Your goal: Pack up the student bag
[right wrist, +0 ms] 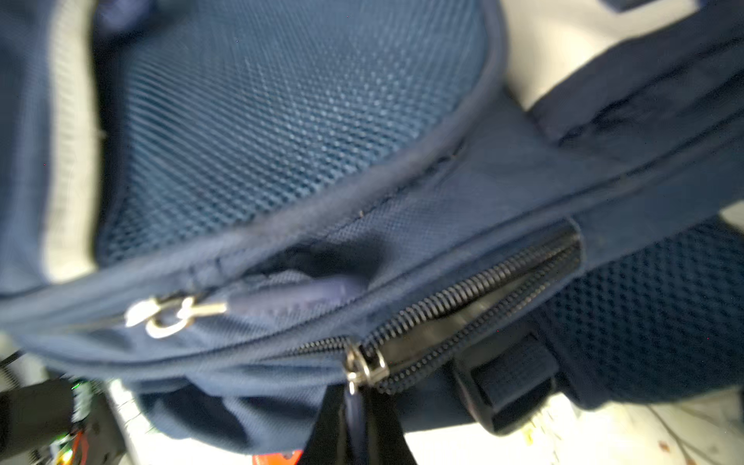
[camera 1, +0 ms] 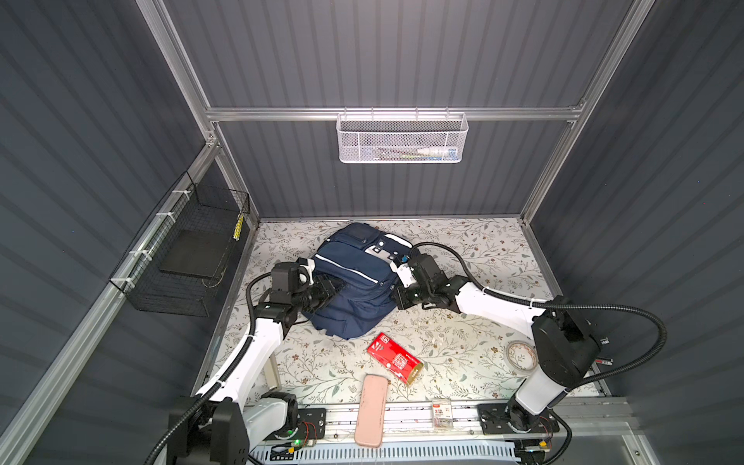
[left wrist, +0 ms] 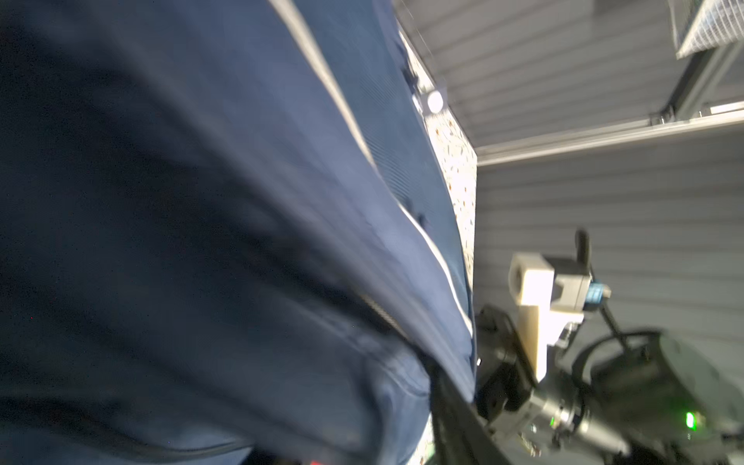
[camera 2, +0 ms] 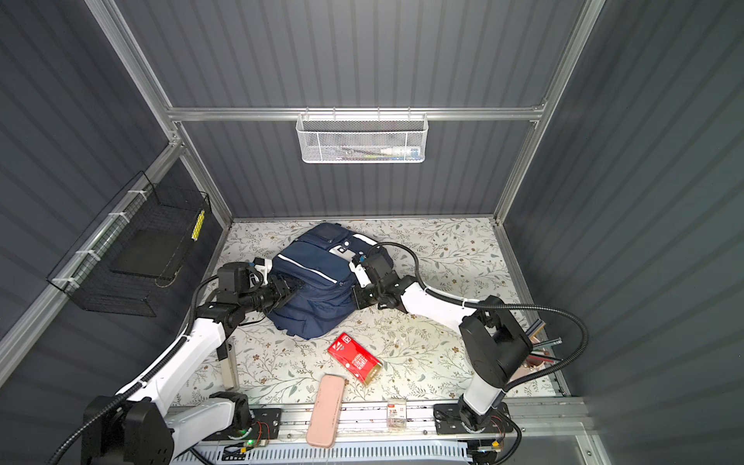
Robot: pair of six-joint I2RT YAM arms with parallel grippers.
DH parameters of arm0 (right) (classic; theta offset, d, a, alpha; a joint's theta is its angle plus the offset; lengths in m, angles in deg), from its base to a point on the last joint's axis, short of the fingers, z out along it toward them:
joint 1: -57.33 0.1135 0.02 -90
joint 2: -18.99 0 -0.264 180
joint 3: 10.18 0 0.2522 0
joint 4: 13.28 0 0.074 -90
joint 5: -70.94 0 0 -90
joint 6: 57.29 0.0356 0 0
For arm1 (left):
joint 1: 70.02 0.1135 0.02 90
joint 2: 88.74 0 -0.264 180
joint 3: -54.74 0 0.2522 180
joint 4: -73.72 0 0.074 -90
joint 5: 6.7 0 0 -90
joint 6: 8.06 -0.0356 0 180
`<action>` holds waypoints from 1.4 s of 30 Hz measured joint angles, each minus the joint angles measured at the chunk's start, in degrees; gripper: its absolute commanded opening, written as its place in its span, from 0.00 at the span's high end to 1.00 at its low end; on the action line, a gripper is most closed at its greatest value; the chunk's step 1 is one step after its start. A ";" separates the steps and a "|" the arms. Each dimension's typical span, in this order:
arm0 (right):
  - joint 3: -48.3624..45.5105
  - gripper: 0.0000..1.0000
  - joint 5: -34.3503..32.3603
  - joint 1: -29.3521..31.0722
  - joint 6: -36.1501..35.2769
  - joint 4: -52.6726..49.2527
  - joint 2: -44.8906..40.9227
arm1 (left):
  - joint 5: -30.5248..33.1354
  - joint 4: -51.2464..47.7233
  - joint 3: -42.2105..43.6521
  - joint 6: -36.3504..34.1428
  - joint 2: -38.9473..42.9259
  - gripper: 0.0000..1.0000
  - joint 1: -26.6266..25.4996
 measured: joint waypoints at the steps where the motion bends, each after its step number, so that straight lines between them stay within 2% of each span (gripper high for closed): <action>1: 0.87 1.00 -0.96 0.37 0.55 -0.68 0.79 | 0.35 0.42 0.02 0.42 -0.15 0.46 -0.13; 4: 2.89 1.00 -2.97 1.36 2.97 -1.09 2.99 | 2.23 1.40 0.72 1.90 1.77 0.43 -1.70; 9: 4.96 1.00 -5.11 3.50 7.67 -0.61 4.48 | 8.41 1.38 5.79 5.01 13.05 0.36 -9.42; 11: 4.98 1.00 -5.20 4.35 9.42 0.26 4.57 | 10.14 1.51 7.93 6.10 16.00 0.34 -10.43; 13: 4.98 1.00 -5.57 5.51 10.71 1.57 4.57 | 11.17 2.51 9.70 7.13 16.09 0.33 -10.40; 16: 4.98 1.00 -6.12 7.91 11.61 3.48 4.57 | 12.63 4.02 10.47 7.96 11.63 0.31 -11.13; 17: 5.01 1.00 -6.40 8.87 11.69 3.98 4.57 | 12.98 4.31 10.47 7.96 9.86 0.28 -11.43; 18: 5.07 1.00 -6.69 9.79 11.76 4.22 4.57 | 13.35 4.55 10.47 8.04 8.52 0.18 -11.67; 20: 5.14 1.00 -6.88 11.26 11.78 4.46 4.57 | 14.14 5.25 10.47 8.20 6.84 0.17 -12.04; 22: 5.14 1.00 -6.99 12.17 11.78 4.61 4.59 | 14.47 6.60 10.47 7.93 5.31 0.30 -12.07; 23: 5.14 1.00 -6.99 12.35 11.76 4.79 4.63 | 14.56 7.30 10.47 7.67 4.44 0.44 -12.07; 24: 5.14 1.00 -6.99 12.37 11.69 4.90 4.70 | 14.62 7.87 10.47 7.67 3.58 0.71 -12.07; 25: 5.14 1.00 -7.06 12.33 11.54 4.96 4.72 | 14.73 8.02 10.47 7.56 3.08 0.89 -12.07; 26: 5.14 1.00 -7.28 12.28 11.30 4.76 4.72 | 15.02 7.96 10.47 7.34 2.73 1.00 -12.07; 31: 3.78 1.00 -6.62 10.95 9.33 4.59 4.37 | 16.26 5.66 8.39 5.01 3.37 1.00 -12.46; 40: -2.56 1.00 3.48 3.98 4.90 6.16 -2.32 | 12.92 6.25 7.04 3.63 3.61 1.00 -14.12; 42: -3.04 0.97 5.35 2.64 4.20 6.10 -2.73 | 12.31 6.69 7.04 3.63 3.58 1.00 -14.12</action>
